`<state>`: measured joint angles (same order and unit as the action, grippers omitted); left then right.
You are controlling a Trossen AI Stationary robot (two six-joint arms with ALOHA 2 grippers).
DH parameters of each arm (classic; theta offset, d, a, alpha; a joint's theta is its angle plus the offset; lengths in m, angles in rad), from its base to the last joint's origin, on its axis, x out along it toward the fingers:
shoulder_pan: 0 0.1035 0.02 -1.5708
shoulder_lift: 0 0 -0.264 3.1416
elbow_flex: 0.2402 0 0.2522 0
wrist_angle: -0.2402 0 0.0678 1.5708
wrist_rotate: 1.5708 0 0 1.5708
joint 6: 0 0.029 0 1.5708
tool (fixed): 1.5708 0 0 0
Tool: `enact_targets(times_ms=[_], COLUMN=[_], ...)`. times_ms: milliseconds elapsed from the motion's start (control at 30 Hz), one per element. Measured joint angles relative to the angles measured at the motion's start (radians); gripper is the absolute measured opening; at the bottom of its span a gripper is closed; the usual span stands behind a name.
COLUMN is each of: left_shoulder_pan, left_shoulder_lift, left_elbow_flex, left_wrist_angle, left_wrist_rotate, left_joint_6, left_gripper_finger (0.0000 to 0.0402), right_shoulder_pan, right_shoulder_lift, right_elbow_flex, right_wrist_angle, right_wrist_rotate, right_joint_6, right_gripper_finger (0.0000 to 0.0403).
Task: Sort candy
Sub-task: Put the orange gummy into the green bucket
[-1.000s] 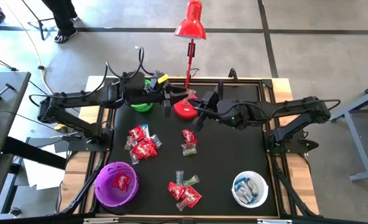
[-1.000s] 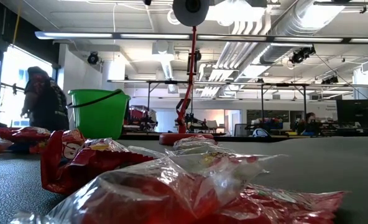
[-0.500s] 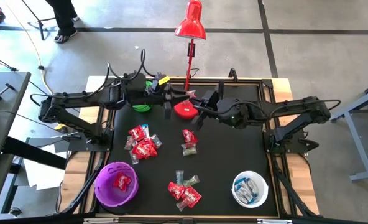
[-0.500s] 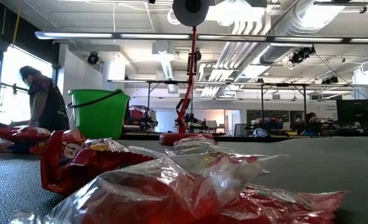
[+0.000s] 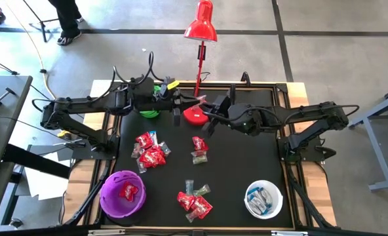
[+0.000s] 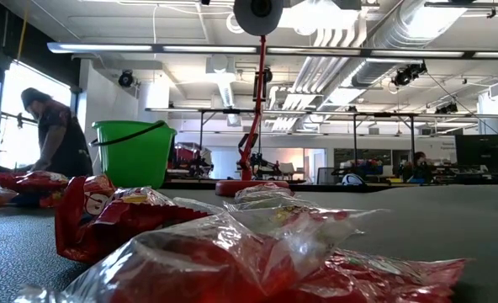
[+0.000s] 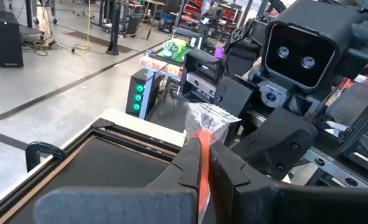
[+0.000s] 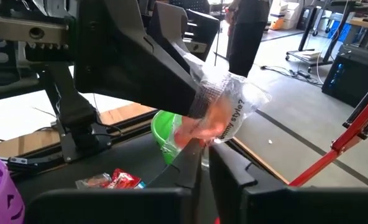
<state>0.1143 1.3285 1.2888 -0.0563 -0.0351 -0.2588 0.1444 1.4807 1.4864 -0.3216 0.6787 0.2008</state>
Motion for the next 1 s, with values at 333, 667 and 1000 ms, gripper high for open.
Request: enact_targets(times_ms=[333,667,1000], left_shoulder_pan=[0.008,0.043,0.125], left_shoulder_lift=[-0.004,-0.085,-0.265], left_elbow_flex=[0.0,-0.002,0.0], left_wrist_angle=[-0.065,-0.256,-0.683], left_wrist_rotate=[-0.014,-0.058,-0.306], left_joint_6=[0.002,0.027,0.027], left_gripper_finger=[0.0,0.0,0.0], right_shoulder_pan=[0.005,0.009,-0.038], right_shoulder_lift=[0.0,0.0,0.0], right_elbow_flex=[0.0,0.0,0.0], right_wrist_angle=[-0.101,-0.173,-0.329], right_wrist_rotate=[0.0,0.0,0.01], right_joint_6=[0.008,0.063,0.307], right_gripper_finger=[0.0143,0.0181,0.0181])
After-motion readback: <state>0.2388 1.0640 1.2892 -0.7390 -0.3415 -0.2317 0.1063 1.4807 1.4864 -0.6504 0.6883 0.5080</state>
